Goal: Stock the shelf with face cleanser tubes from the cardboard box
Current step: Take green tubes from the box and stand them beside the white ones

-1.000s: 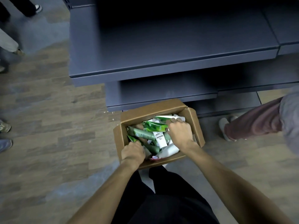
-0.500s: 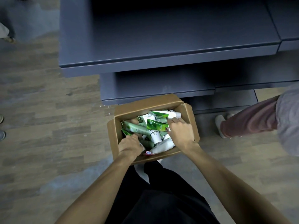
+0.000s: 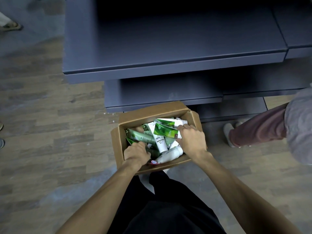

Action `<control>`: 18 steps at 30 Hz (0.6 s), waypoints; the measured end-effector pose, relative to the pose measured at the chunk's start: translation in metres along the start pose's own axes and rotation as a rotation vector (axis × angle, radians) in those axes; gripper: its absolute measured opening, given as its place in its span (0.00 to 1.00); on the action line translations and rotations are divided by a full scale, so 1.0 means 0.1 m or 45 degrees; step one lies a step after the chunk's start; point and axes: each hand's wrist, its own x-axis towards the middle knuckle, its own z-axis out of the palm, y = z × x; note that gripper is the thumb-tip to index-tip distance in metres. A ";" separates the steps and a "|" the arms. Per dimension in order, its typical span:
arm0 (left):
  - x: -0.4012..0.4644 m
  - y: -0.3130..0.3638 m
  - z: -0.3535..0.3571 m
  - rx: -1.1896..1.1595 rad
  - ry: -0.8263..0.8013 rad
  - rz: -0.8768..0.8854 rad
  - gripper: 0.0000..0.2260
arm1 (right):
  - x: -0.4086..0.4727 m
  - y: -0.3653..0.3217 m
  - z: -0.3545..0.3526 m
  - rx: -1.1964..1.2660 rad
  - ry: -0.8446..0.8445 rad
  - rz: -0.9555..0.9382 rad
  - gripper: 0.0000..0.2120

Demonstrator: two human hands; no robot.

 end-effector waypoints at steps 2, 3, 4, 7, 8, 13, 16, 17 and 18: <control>-0.02 0.01 -0.11 -0.104 0.036 0.028 0.16 | -0.02 0.01 -0.11 0.064 0.050 0.010 0.19; -0.05 0.02 -0.20 -0.159 0.067 0.047 0.15 | -0.03 0.00 -0.17 0.115 0.089 0.012 0.20; -0.07 0.03 -0.30 -0.199 0.110 0.067 0.14 | -0.04 -0.01 -0.25 0.174 0.133 0.013 0.20; -0.18 0.05 -0.73 -0.252 0.274 0.130 0.14 | -0.04 -0.08 -0.55 0.317 0.262 0.003 0.17; -0.22 0.05 -0.89 -0.266 0.331 0.147 0.13 | -0.04 -0.11 -0.68 0.350 0.306 -0.009 0.17; -0.57 -0.07 -1.71 -0.484 0.652 0.218 0.11 | -0.04 -0.33 -1.39 0.760 0.511 -0.039 0.17; -0.86 -0.15 -2.13 -0.775 0.804 0.338 0.07 | -0.10 -0.49 -1.83 1.112 0.635 -0.117 0.16; -0.96 -0.17 -2.26 -0.856 0.851 0.392 0.06 | -0.13 -0.55 -1.99 1.186 0.684 -0.147 0.17; -1.08 -0.19 -2.40 -0.905 0.909 0.446 0.06 | -0.16 -0.60 -2.15 1.235 0.729 -0.180 0.18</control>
